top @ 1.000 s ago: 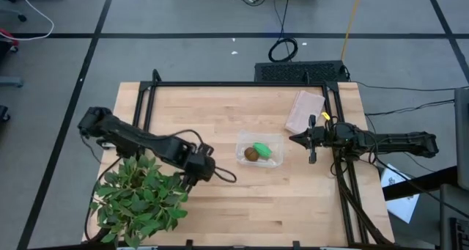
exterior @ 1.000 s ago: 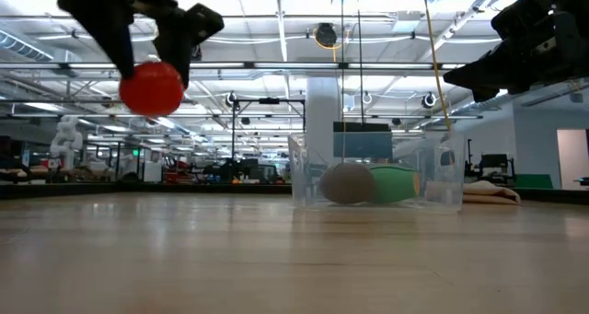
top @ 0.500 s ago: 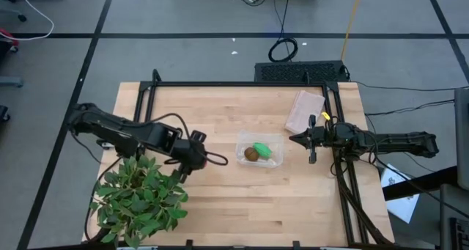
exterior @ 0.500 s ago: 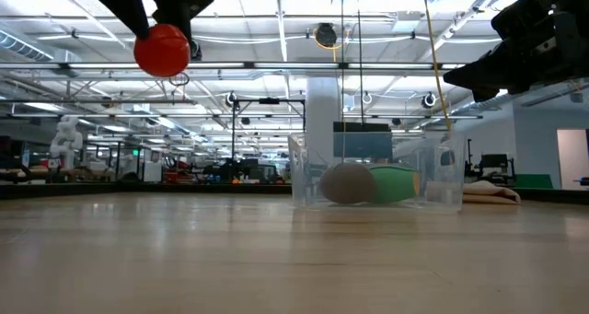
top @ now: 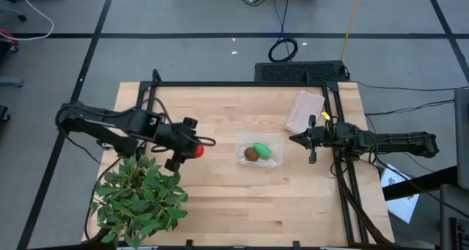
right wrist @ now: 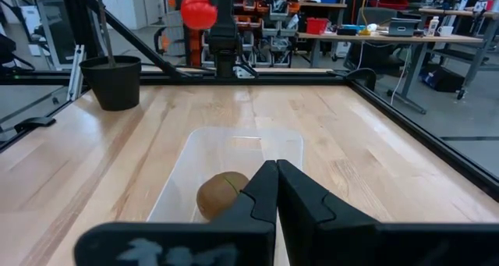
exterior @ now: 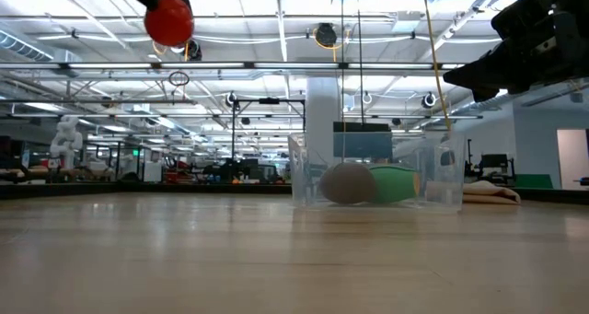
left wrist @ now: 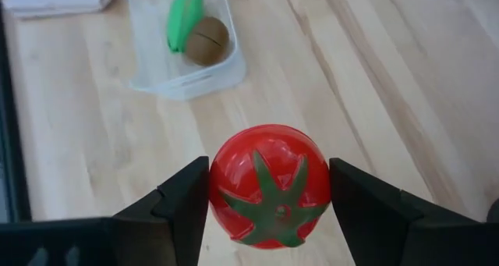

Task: Pick and placing Produce into tupperware
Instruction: Put the red tomato into the transparent bin

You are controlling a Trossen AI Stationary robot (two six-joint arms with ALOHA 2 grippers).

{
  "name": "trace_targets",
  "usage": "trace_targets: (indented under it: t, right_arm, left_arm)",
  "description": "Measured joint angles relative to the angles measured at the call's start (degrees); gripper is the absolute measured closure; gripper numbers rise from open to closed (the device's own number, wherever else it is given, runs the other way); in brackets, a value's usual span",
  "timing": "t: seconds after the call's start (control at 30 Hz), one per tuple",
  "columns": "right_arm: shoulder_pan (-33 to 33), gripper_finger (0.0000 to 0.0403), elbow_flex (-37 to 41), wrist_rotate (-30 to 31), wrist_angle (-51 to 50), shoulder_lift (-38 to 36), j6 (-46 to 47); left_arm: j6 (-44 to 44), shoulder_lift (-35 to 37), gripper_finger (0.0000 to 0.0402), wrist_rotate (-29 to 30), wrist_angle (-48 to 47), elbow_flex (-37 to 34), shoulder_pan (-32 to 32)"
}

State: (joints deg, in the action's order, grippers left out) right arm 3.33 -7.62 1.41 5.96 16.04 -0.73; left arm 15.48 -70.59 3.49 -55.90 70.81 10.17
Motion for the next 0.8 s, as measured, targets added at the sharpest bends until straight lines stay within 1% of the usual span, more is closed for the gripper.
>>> trace_targets:
  t: [0.3, 0.6, 0.8]
  right_arm:
    - [0.0, 0.0403, 0.0, 0.0, 0.0, 0.0, 0.0]
    - [0.0, 0.0403, 0.0, 0.0, 0.0, 0.0, 0.0]
    - [0.0, 0.0403, 0.0, 0.0, 0.0, 0.0, 0.0]
  left_arm:
    - [0.0, 6.9, 0.0172, 0.0, 0.1, -0.2, -2.0]
    - [-0.1, 13.0, 0.0172, 0.0, 3.1, -4.6, -2.0]
    - [0.1, 16.1, 0.0172, -0.1, 5.8, -6.1, -2.0]
